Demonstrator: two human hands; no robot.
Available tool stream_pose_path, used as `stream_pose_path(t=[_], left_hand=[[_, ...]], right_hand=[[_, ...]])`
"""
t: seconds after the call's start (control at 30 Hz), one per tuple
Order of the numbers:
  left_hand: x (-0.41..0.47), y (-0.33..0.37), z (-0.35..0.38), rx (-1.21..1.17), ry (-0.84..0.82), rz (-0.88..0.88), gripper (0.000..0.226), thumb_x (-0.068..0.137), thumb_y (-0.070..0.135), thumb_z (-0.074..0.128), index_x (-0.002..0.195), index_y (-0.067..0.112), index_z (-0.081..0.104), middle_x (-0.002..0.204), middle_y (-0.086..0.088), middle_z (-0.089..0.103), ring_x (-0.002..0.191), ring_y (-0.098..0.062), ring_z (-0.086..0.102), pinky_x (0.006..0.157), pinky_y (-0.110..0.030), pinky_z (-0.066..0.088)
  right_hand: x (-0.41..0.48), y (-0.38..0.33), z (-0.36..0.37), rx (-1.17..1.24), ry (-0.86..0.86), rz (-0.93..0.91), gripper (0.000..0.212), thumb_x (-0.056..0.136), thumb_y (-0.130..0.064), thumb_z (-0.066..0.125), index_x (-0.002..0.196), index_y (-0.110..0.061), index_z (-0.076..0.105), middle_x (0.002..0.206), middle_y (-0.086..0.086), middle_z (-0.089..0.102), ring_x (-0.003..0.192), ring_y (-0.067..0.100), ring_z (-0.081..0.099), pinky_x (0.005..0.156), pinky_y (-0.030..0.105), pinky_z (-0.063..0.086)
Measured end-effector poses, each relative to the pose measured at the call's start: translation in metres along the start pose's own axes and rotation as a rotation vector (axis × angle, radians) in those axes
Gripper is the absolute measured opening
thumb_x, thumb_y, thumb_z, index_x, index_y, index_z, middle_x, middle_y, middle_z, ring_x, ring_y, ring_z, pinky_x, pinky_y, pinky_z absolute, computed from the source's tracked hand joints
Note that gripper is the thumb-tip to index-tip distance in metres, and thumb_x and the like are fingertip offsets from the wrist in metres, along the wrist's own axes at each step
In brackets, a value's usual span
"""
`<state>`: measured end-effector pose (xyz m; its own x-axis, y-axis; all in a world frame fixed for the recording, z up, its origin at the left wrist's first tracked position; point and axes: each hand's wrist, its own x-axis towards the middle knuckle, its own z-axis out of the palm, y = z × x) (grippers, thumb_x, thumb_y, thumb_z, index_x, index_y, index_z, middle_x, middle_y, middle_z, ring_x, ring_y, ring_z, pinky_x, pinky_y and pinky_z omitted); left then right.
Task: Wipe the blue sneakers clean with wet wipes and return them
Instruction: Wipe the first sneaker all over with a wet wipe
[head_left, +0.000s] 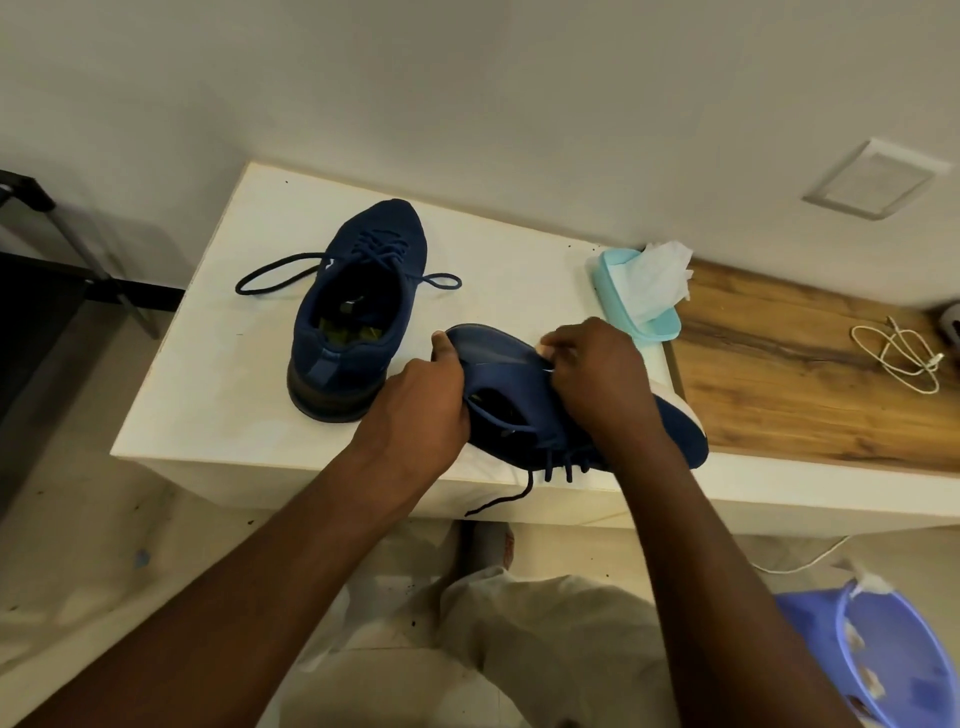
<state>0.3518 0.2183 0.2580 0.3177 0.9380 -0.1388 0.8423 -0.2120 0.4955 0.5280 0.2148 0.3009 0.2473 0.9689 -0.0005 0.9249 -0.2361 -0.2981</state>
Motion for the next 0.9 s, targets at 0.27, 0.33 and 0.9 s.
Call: stream_pose_path(t=[0.27, 0.33, 0.9], left_hand=[[-0.002, -0.003, 0.001, 0.013, 0.028, 0.040, 0.078, 0.098, 0.020, 0.058, 0.159, 0.004, 0.011, 0.108, -0.011, 0.066, 0.090, -0.024, 0.066, 0.069, -0.028, 0.047], [0.000, -0.002, 0.000, 0.015, 0.035, 0.024, 0.080, 0.100, 0.022, 0.056, 0.160, 0.006, 0.005, 0.113, -0.012, 0.066, 0.095, -0.025, 0.066, 0.072, -0.028, 0.047], [0.001, -0.002, -0.002, -0.104, -0.043, -0.020, 0.085, 0.100, 0.021, 0.055, 0.161, 0.011, -0.003, 0.116, -0.013, 0.063, 0.096, -0.023, 0.064, 0.076, -0.031, 0.051]], right_hand=[[0.009, -0.047, 0.019, 0.100, 0.017, -0.224, 0.023, 0.090, -0.018, 0.058, 0.103, -0.022, 0.077, 0.102, 0.004, 0.071, 0.096, 0.025, 0.063, 0.085, 0.038, 0.051], [0.011, -0.026, 0.011, 0.096, 0.051, -0.104, 0.025, 0.089, -0.013, 0.055, 0.099, -0.022, 0.076, 0.104, 0.001, 0.071, 0.094, 0.022, 0.064, 0.082, 0.032, 0.050], [-0.032, -0.021, -0.012, -0.005, -0.035, -0.075, 0.026, 0.092, -0.013, 0.055, 0.108, -0.021, 0.074, 0.103, 0.004, 0.068, 0.091, 0.022, 0.061, 0.081, 0.033, 0.050]])
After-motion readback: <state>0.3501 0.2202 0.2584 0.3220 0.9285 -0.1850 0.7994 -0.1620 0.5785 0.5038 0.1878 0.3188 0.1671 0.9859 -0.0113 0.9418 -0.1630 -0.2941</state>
